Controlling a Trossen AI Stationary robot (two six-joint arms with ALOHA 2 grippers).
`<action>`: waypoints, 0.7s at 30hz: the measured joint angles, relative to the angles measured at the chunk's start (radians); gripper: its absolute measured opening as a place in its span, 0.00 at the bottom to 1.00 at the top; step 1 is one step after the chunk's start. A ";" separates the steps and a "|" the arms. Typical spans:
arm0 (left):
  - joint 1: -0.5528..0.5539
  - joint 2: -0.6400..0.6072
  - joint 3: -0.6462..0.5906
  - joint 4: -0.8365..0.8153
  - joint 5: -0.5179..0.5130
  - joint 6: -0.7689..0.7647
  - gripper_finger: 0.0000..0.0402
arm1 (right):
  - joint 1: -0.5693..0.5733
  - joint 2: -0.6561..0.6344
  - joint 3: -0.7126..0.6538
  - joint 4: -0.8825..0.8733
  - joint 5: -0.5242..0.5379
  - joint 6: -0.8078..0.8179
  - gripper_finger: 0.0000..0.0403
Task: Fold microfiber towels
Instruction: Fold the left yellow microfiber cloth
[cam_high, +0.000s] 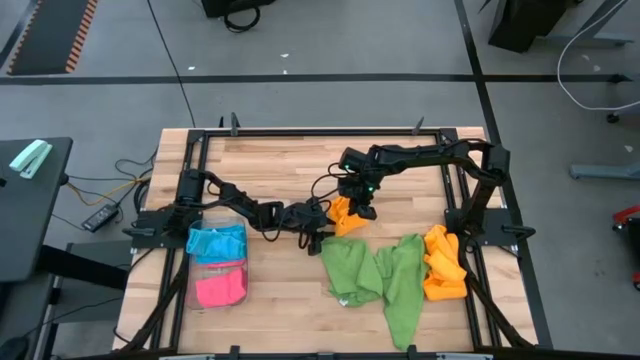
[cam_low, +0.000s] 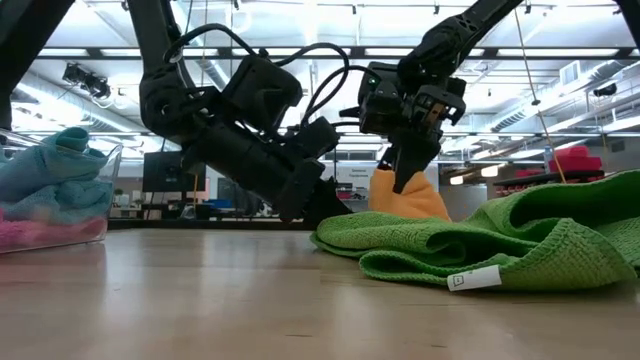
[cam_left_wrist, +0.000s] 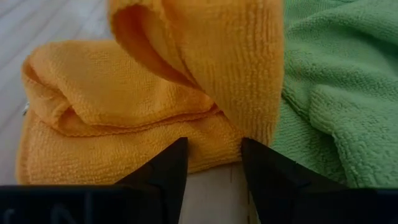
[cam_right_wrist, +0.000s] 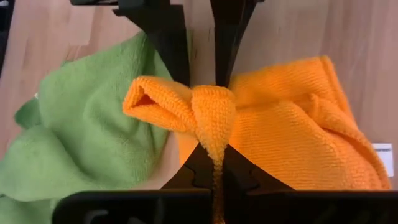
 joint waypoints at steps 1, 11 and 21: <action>0.000 0.000 0.000 -0.002 0.000 0.000 0.40 | -0.001 0.000 0.000 0.006 0.000 -0.002 0.03; 0.000 0.000 0.000 -0.008 0.000 0.003 0.39 | -0.026 0.000 -0.001 0.015 0.077 -0.104 0.03; 0.000 -0.004 0.000 -0.006 0.000 0.024 0.39 | -0.010 0.000 -0.045 0.065 0.106 -0.175 0.03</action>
